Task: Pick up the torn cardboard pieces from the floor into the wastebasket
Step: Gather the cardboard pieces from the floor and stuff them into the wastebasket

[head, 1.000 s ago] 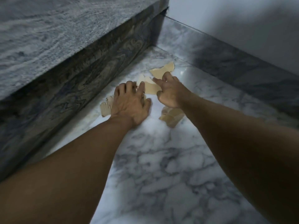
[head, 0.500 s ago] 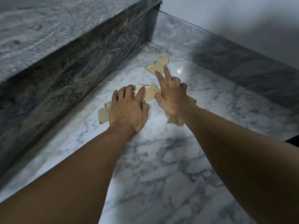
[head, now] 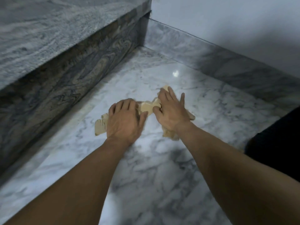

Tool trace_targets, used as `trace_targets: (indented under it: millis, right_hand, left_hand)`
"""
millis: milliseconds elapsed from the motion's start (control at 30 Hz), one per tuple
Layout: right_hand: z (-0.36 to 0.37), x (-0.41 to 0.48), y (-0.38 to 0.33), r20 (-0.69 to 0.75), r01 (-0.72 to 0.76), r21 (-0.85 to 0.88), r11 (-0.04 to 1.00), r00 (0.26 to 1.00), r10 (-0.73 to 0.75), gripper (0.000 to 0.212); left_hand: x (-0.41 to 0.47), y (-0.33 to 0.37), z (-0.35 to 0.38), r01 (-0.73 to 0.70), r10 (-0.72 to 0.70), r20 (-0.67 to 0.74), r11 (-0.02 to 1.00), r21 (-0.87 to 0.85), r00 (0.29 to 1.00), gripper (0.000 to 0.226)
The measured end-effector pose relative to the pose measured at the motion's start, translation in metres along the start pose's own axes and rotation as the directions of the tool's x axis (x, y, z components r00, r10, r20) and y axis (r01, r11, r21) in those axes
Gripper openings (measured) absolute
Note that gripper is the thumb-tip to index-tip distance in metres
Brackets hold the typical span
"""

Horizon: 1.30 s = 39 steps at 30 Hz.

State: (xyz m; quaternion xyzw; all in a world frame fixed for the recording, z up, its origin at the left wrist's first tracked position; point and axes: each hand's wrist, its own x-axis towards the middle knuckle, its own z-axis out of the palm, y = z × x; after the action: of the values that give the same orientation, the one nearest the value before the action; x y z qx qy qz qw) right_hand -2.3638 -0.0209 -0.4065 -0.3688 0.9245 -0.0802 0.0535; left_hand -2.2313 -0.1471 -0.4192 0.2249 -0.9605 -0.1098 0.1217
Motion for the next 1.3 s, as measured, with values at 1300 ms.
trace_targets:
  millis: [1300]
  right_hand:
    - [-0.107, -0.235, -0.002, 0.057, -0.182, -0.093, 0.979, 0.981, 0.188, 0.061]
  left_hand:
    - [-0.122, 0.074, -0.099, 0.027, -0.001, 0.215, 0.992, -0.121, 0.977, 0.036]
